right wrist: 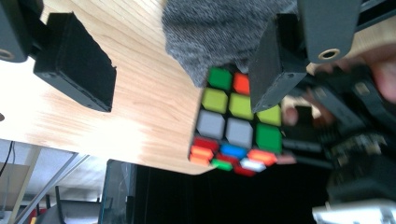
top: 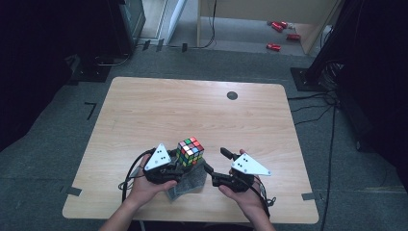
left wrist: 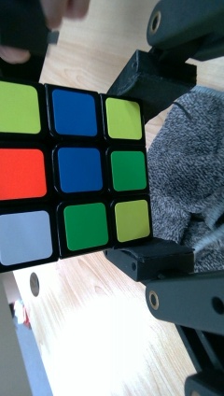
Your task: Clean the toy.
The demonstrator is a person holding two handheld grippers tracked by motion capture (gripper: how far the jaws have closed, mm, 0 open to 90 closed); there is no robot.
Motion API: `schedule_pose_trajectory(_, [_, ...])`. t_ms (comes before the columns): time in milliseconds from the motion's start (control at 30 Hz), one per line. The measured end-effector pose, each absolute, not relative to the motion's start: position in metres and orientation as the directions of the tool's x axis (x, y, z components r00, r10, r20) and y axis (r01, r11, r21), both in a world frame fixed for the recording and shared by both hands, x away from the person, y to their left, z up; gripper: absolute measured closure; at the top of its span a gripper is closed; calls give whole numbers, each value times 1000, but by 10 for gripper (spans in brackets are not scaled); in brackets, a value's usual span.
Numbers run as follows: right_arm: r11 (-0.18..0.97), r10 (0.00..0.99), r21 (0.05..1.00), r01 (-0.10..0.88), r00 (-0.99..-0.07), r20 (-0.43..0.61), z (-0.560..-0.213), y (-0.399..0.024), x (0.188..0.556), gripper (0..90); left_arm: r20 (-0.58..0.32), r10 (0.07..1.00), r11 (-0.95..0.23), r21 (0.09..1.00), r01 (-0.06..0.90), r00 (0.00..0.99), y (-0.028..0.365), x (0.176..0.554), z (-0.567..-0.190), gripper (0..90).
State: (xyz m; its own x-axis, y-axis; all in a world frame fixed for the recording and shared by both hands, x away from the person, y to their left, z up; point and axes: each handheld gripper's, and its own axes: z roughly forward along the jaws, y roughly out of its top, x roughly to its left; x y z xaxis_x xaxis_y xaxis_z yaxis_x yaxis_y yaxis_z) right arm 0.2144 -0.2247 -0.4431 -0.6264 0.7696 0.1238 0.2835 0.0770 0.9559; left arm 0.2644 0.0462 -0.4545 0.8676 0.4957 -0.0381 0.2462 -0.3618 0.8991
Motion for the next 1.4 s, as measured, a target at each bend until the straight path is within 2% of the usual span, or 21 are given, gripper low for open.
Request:
schedule_pose_trajectory(167, [118, 752, 956, 267, -653, 90, -452, -224, 216, 258, -53, 462, -382, 889, 253, 886, 56, 270, -451, 347])
schedule_pose_trajectory(367, [133, 766, 944, 302, -636, 95, -462, -219, 219, 271, -60, 475, -375, 889, 263, 878, 69, 274, -450, 346])
schedule_pose_trajectory(633, [189, 763, 910, 368, -638, 100, -477, -176, 225, 240, -82, 525, -328, 899, 291, 847, 84, 279, -447, 346])
schedule_pose_trajectory(867, [362, 752, 825, 433, -659, 16, -503, -143, 231, 262, -69, 522, -338, 898, 280, 850, 83, 278, -447, 346])
schedule_pose_trajectory(967, [411, 757, 787, 459, -653, -15, -512, -142, 234, 321, -73, 519, -336, 899, 282, 852, 83, 278, -447, 347])
schedule_pose_trajectory(1100, [440, 757, 763, 473, -653, -31, -517, -147, 236, 448, -74, 523, -330, 901, 282, 849, 84, 278, -446, 347])
schedule_pose_trajectory(1300, [443, 770, 754, 485, -637, -43, -514, -160, 239, 720, -66, 526, -342, 896, 282, 848, 84, 278, -447, 347])
schedule_pose_trajectory(1400, [442, 777, 749, 493, -628, -44, -509, -177, 240, 766, -70, 529, -337, 898, 284, 846, 86, 278, -446, 347])
